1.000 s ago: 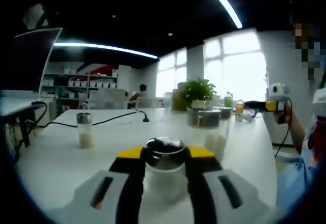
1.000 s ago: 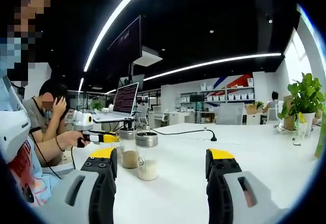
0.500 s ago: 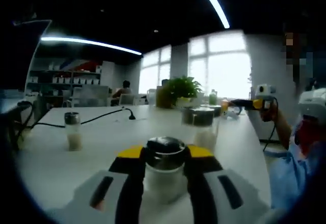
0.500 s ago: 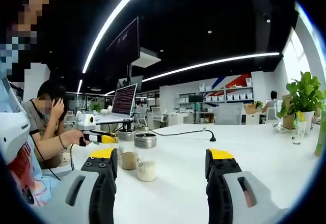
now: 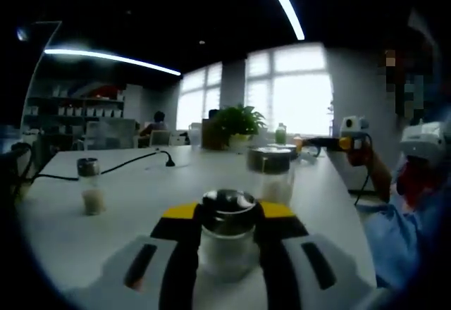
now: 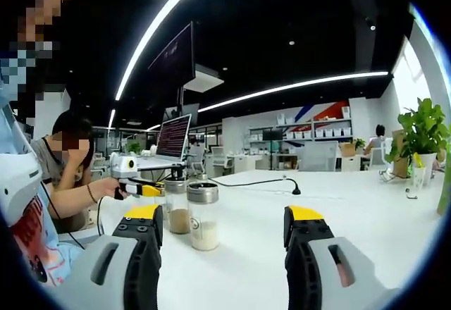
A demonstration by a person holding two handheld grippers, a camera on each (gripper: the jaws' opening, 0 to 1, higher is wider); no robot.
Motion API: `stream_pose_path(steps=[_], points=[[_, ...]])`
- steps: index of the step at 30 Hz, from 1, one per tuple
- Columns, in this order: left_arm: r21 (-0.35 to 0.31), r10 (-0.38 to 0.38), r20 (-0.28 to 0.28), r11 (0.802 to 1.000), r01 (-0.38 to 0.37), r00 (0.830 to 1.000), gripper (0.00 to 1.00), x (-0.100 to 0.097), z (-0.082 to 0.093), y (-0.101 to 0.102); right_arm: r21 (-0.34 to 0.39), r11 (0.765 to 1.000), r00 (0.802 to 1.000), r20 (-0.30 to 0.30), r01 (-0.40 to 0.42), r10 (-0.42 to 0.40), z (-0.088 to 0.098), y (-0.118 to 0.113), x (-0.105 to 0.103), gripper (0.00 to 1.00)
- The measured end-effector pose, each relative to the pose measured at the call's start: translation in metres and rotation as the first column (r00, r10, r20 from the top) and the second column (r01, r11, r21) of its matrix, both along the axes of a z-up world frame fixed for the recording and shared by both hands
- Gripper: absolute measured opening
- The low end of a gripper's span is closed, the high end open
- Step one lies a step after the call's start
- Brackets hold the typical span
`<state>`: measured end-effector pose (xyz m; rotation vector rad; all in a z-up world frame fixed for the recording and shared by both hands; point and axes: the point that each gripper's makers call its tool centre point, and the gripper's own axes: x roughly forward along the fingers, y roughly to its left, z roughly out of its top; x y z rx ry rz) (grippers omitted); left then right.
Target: Rotate the seasoning bottle until the label or dispensing opening points toward the visible target arrow and the bottle remains upright within the marked orientation range
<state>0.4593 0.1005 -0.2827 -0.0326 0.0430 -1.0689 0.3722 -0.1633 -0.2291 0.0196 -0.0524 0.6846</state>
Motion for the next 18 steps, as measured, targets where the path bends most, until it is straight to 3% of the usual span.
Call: stream_pose_path(steps=[18], points=[[0.033, -0.190, -0.022, 0.981, 0.190, 0.982, 0.32, -0.0043, -0.0012, -0.0036, 0.010, 1.000, 1.000, 0.002, -0.020, 0.020, -0.0013, 0.0058, -0.0006, 0.71]])
